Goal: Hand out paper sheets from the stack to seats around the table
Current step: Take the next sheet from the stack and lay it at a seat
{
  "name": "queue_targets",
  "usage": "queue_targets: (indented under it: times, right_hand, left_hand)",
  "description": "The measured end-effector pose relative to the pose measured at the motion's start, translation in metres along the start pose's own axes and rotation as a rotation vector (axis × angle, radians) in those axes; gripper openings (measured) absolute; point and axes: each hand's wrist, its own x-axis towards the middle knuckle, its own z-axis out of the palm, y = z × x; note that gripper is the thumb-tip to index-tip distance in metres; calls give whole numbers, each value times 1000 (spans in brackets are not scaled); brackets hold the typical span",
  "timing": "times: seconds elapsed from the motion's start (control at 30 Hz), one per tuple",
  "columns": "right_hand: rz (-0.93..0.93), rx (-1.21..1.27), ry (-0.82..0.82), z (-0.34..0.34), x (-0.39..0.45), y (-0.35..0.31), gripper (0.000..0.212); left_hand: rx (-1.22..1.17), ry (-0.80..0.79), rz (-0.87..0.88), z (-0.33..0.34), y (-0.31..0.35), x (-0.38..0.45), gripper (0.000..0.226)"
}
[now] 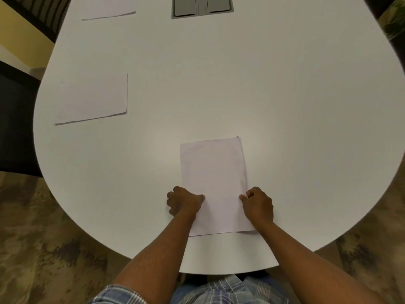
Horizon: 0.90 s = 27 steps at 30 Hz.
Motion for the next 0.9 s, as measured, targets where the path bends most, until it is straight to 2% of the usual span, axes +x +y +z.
queue_targets:
  times: [0.13,0.27,0.5,0.7,0.9]
  right_hand:
    - [-46,131,-21,-4,-4,0,13]
    - [-17,335,-43,-19,-12,-6,10]
    - [-70,552,-30,-55,-36,-15,6]
    - [-59,724,103,-82,-65,4,6]
    - [-18,871,241,-117,-85,52,6]
  left_hand:
    - [-54,28,101,-1,-9,-2,74]
    - [-172,2,161,-13,-15,-5,66]
    - [-401,-48,261,-50,-1,-13,53]
    - [-495,-132,435,-65,18,-28,40]
    - [-490,-265,643,-42,48,-78,29]
